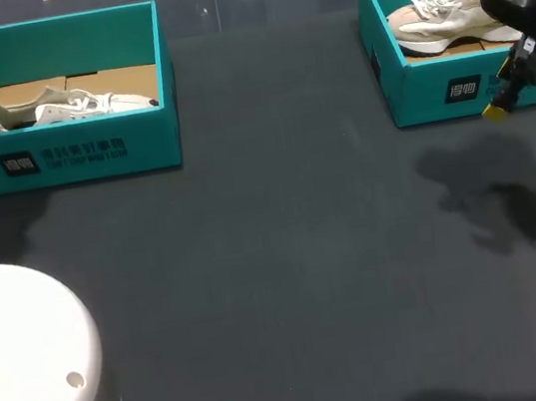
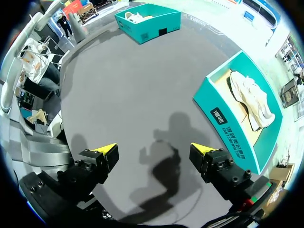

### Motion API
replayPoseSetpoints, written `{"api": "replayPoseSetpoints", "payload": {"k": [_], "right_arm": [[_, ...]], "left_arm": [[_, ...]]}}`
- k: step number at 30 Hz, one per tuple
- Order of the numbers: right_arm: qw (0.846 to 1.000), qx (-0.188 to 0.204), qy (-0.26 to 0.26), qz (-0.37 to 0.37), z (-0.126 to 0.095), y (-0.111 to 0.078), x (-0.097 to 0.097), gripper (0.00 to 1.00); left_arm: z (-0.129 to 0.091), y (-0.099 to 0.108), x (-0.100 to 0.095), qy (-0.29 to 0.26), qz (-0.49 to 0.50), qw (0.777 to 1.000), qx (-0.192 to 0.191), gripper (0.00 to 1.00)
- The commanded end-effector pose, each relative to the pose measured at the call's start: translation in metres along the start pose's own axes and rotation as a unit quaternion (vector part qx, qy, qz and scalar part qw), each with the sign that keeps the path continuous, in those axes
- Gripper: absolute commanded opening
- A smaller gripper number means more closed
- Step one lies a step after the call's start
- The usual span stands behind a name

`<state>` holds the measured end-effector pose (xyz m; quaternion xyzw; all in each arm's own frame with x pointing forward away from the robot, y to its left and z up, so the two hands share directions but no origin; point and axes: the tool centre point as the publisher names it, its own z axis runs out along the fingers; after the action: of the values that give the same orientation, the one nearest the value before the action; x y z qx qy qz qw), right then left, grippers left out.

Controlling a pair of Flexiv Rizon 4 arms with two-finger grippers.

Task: Take the shoe out of the shoebox, open the shoe tongue, remove and reinsert the insole, then place the shoe into the shoebox

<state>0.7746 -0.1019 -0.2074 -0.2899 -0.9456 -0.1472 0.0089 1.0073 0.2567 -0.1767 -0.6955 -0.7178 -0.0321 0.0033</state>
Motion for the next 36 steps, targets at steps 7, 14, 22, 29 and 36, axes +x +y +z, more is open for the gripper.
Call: {"api": "replayPoseSetpoints", "payload": {"k": [7, 14, 22, 29, 36], "right_arm": [[0.994, 0.038, -0.037, 0.094, -0.01, 0.002, -0.048, 1.0], [0.945, 0.057, -0.077, 0.311, -0.032, 0.0, -0.127, 1.0], [0.941, 0.072, -0.103, 0.314, -0.034, 0.002, -0.135, 1.0], [0.931, 0.004, -0.105, 0.351, -0.045, 0.021, -0.161, 1.0], [0.921, -0.006, -0.15, 0.36, -0.068, 0.065, -0.241, 1.0]], "left_arm": [[-0.001, 0.0, 0.0, 0.001, 0.001, 1.0, 0.0, 1.0], [-0.001, 0.0, 0.0, 0.001, 0.001, 1.0, 0.0, 1.0], [-0.001, 0.0, 0.0, 0.001, 0.001, 1.0, 0.0, 1.0], [-0.001, 0.0, 0.0, 0.001, 0.001, 1.0, 0.0, 1.0], [-0.001, 0.0, 0.0, 0.001, 0.001, 1.0, 0.0, 1.0]]}}
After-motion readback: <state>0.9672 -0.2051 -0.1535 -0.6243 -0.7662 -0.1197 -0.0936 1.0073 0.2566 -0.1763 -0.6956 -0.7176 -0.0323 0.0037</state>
